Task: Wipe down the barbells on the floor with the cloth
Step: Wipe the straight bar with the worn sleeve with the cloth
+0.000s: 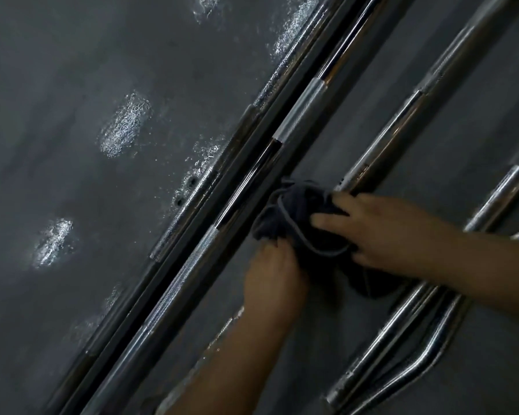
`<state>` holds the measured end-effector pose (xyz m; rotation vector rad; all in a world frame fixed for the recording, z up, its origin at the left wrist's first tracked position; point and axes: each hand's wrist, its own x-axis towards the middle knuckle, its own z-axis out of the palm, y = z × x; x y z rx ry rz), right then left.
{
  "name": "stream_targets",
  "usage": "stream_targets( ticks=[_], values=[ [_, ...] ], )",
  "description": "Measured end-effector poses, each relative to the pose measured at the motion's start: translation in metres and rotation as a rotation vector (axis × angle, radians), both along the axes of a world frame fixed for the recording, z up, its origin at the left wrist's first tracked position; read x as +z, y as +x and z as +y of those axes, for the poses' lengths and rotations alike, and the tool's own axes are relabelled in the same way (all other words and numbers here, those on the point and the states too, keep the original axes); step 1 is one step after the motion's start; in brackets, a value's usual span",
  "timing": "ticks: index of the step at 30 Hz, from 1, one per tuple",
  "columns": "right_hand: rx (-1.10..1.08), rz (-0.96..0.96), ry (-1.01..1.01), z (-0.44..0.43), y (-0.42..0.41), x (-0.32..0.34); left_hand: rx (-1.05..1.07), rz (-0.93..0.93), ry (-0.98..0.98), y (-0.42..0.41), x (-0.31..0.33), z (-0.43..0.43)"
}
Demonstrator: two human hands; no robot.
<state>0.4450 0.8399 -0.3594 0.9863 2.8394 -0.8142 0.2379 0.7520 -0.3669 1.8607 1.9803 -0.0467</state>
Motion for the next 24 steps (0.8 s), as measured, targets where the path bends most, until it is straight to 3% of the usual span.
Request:
stream_targets(
  ticks=[2,6,7,9,11,12,15,16,18,19,21,22,24],
  values=[
    [-0.08,-0.023,0.055,0.042,0.023,-0.004,0.019,-0.029,0.05,0.014,0.001,-0.003],
    [-0.602,-0.028,0.029,0.067,0.03,-0.008,0.14,-0.334,-0.212,0.004,0.004,0.024],
    [-0.584,-0.039,0.006,0.048,0.016,-0.007,0.123,-0.31,-0.172,0.001,0.004,0.024],
    [-0.29,-0.024,-0.036,-0.004,-0.015,-0.006,0.019,-0.097,-0.018,0.001,0.003,0.011],
    [-0.055,-0.012,-0.049,-0.022,-0.013,-0.006,-0.041,0.023,0.003,0.007,-0.006,-0.008],
    [-0.007,-0.016,-0.016,-0.01,-0.004,-0.006,-0.039,-0.025,-0.056,0.008,-0.003,-0.006],
    [-0.234,-0.039,0.058,0.061,0.035,-0.015,0.192,-0.447,-0.275,0.001,0.004,0.023],
    [-0.385,-0.031,0.046,0.076,0.042,-0.014,0.166,-0.465,-0.291,-0.001,0.005,0.028],
    [-0.553,-0.034,0.034,0.068,0.03,-0.01,0.076,-0.252,-0.173,0.003,0.008,0.024],
    [-0.522,-0.042,0.004,0.047,0.015,-0.008,0.04,-0.092,-0.031,0.004,0.003,0.015],
    [-0.23,-0.031,-0.016,-0.005,-0.013,-0.004,-0.019,0.022,0.039,0.008,-0.006,-0.003],
    [-0.107,-0.024,-0.03,-0.018,-0.015,-0.002,-0.04,-0.018,0.003,0.009,-0.011,-0.004],
    [0.009,-0.031,0.028,0.0,-0.003,0.003,0.075,-0.38,-0.276,0.002,-0.009,0.014]
  ],
)
